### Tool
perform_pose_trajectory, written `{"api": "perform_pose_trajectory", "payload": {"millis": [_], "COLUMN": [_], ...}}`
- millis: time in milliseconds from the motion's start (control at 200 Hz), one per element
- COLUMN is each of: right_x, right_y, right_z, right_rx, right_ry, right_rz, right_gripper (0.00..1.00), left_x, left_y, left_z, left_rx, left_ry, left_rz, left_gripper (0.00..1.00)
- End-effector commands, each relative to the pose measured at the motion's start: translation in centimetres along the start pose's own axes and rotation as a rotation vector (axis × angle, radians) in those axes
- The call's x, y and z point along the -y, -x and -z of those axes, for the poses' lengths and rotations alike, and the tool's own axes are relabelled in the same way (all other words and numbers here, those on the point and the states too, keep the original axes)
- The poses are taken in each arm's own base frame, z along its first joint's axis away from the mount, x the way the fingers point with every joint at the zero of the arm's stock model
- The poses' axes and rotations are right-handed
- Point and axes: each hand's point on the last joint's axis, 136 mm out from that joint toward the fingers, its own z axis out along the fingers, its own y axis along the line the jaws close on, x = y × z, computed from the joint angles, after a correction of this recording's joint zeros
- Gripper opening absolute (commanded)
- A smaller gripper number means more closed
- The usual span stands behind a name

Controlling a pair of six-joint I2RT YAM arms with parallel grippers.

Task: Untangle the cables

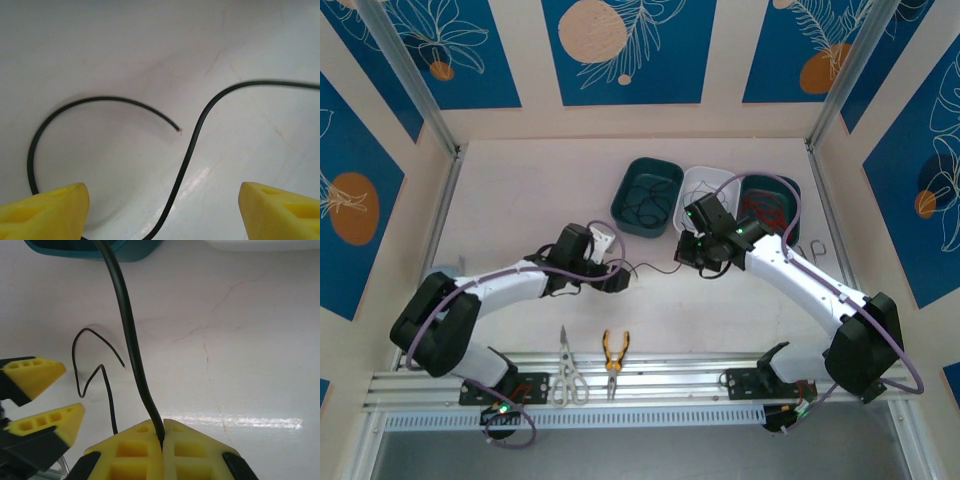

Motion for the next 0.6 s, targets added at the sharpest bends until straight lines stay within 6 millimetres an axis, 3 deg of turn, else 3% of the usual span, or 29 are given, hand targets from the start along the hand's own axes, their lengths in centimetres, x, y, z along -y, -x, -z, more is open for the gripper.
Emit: {"api": "perform_pose_trajectory", "payload": {"millis": [0, 220, 335, 445, 595], "right_x": [-1.7, -2.0, -2.1, -1.6, -1.6], "right_y": [0.5, 0.6, 0.6, 0.8, 0.6], "right_z": [0.7, 0.8, 0.7, 0.5, -0.4], "right_rx": [-0.005, -0.004, -0.008, -0.009, -0.039], "right_ry": [0.069, 0.086, 0.09, 0.083, 0.096], "right_rz": [-0.01, -0.017, -0.026, -0.045, -0.061], "right_gripper": [0.0, 0.0, 0.0, 0.0, 0.0], "left_x": [0.1, 0.0, 0.5, 1.4, 3.4], "left_y": [-1.1, -2.2, -1.9, -0.5, 2.6], "left_z": [-0.9, -2.9, -3.1, -2.2, 0.0], "left_rx": [-0.034, -0.085, -0.085, -0.035, 0.074], "left_ry": [-0.008, -0.008, -0.029, -0.05, -0.096], "left_rz": [-0.045, -0.049, -0.049, -0.045, -0.034], "left_gripper": [0.78, 0.64, 0.34, 0.23, 0.19]}}
